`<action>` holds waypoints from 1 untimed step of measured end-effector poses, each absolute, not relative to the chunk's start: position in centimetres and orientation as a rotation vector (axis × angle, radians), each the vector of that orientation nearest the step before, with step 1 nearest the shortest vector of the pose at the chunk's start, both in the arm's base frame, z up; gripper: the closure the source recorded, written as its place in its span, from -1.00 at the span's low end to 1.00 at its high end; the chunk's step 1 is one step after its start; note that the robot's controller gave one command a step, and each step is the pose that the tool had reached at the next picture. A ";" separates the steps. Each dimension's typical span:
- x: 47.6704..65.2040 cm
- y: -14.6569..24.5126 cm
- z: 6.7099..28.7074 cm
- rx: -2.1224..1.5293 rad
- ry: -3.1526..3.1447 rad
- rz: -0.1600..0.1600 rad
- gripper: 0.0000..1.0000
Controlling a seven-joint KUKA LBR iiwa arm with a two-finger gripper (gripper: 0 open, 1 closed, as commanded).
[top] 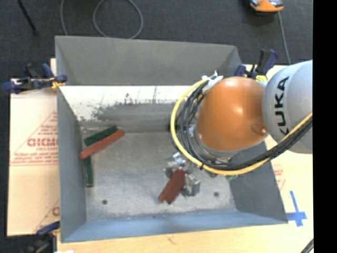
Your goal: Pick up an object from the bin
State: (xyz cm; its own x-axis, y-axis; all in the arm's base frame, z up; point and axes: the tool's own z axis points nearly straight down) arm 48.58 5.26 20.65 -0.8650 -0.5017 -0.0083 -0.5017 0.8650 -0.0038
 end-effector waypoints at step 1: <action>51.5 8.3 22.0 -1.199 2.896 0.000 1.00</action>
Offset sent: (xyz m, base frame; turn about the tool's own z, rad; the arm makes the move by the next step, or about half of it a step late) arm 0.0267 0.0300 0.0122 -0.2600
